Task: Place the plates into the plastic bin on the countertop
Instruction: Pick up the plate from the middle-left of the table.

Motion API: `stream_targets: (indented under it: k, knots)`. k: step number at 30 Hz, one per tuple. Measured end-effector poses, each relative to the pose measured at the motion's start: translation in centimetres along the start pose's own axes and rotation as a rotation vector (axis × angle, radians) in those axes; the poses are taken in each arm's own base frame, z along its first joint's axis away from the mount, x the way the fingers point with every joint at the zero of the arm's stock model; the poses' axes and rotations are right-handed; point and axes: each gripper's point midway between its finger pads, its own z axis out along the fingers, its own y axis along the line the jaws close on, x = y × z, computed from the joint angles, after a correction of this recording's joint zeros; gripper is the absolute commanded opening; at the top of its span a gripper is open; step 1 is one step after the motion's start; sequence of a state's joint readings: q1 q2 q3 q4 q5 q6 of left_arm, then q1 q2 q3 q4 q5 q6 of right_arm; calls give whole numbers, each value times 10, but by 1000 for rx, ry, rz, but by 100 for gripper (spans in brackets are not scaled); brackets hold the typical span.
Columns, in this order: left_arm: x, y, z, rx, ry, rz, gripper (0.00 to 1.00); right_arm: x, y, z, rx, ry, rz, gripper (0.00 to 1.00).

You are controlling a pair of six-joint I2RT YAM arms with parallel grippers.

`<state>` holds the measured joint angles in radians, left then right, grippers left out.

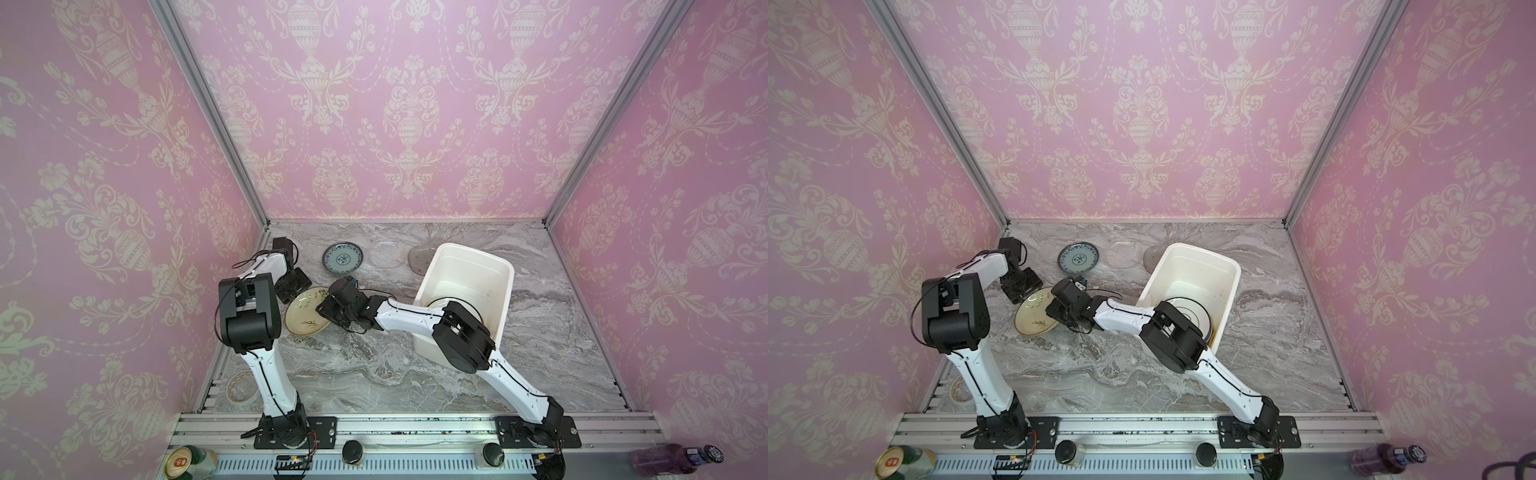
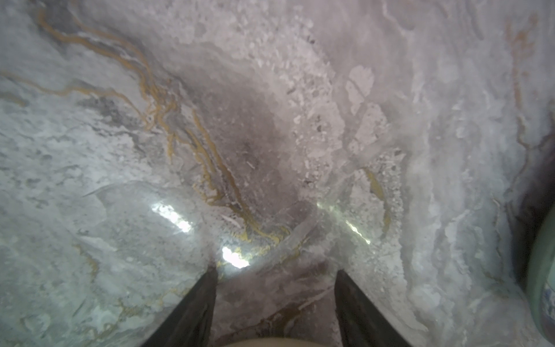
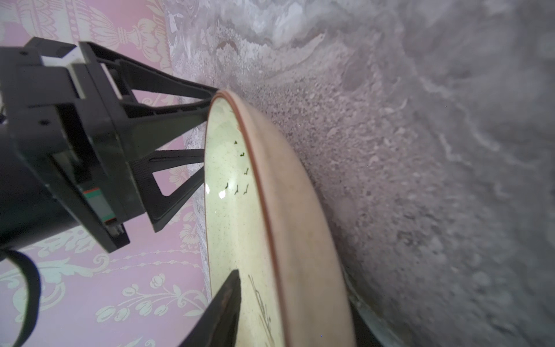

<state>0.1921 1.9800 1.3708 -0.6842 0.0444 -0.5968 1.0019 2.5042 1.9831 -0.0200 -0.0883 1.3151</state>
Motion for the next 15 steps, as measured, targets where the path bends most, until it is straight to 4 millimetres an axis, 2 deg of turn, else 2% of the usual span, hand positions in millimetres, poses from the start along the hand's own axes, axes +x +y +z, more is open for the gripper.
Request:
stream_targets:
  k: [6, 10, 15]
  knots:
    - [4, -3, -1, 9, 12, -7, 64, -3, 3, -8, 7, -16, -40, 24]
    - [9, -2, -2, 9, 22, -6, 64, -2, -8, -10, 57, -10, -83, 18]
    - [17, -3, -6, 21, 40, -13, 69, -2, -7, -20, 90, -4, -148, 12]
